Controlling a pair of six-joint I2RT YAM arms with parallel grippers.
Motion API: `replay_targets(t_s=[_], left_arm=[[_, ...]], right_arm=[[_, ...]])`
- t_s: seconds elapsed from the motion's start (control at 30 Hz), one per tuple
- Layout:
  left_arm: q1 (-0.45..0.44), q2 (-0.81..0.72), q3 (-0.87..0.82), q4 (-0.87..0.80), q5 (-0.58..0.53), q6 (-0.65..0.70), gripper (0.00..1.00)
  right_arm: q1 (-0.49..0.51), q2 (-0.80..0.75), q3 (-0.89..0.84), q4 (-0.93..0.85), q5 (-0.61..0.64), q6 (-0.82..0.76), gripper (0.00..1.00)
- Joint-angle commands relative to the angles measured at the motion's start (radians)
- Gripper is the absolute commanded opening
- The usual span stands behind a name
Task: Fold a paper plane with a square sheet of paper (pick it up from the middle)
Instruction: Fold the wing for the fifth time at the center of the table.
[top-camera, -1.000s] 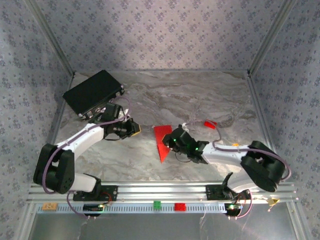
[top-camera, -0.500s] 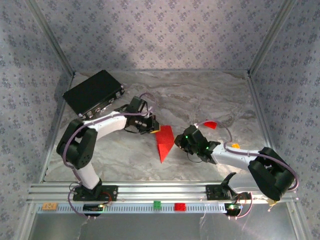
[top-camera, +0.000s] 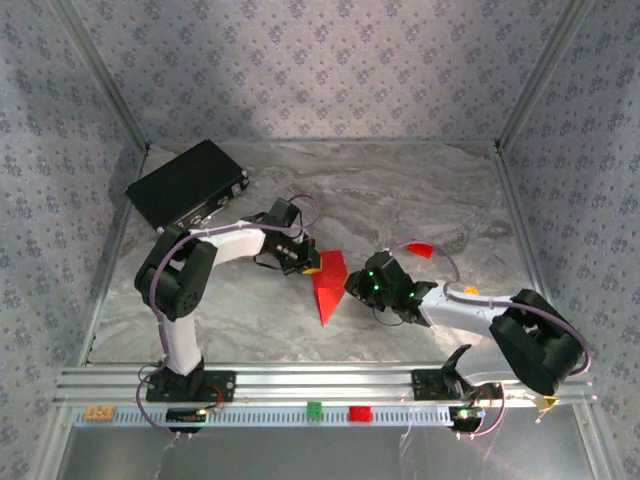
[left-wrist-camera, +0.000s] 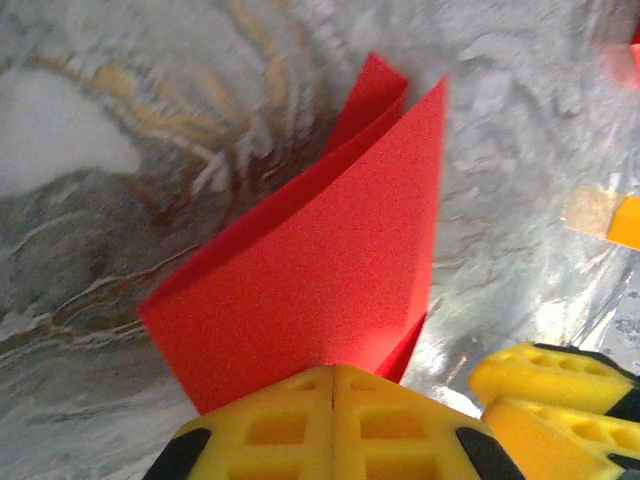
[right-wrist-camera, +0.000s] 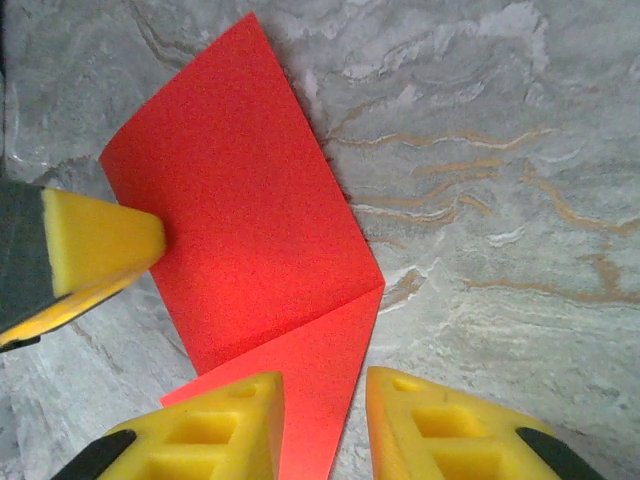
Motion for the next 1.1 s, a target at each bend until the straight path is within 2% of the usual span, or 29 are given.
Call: replay_targets(t_s=[0.0, 0.1, 0.17, 0.3, 0.47, 1.07], left_arm=[[-0.001, 0.018, -0.038, 0.011, 0.008, 0.027, 0.0], [0.001, 0.024, -0.065, 0.027, 0.019, 0.042, 0.0], [0.001, 0.023, -0.082, 0.036, 0.024, 0.053, 0.0], [0.004, 0.023, -0.104, 0.059, 0.06, 0.08, 0.0], [0.012, 0.024, -0.106, 0.064, 0.097, 0.102, 0.0], [0.031, 0.027, -0.083, 0.059, 0.102, 0.11, 0.0]], right_arm=[[-0.003, 0.028, 0.038, -0.006, -0.021, -0.015, 0.3], [-0.002, 0.039, 0.04, -0.003, -0.013, -0.001, 0.31], [-0.003, 0.044, 0.034, 0.011, -0.014, 0.012, 0.39], [-0.019, 0.056, 0.037, 0.029, -0.049, 0.016, 0.43], [-0.038, 0.065, 0.038, 0.042, -0.069, 0.028, 0.44], [-0.071, 0.096, 0.03, 0.089, -0.13, 0.032, 0.44]])
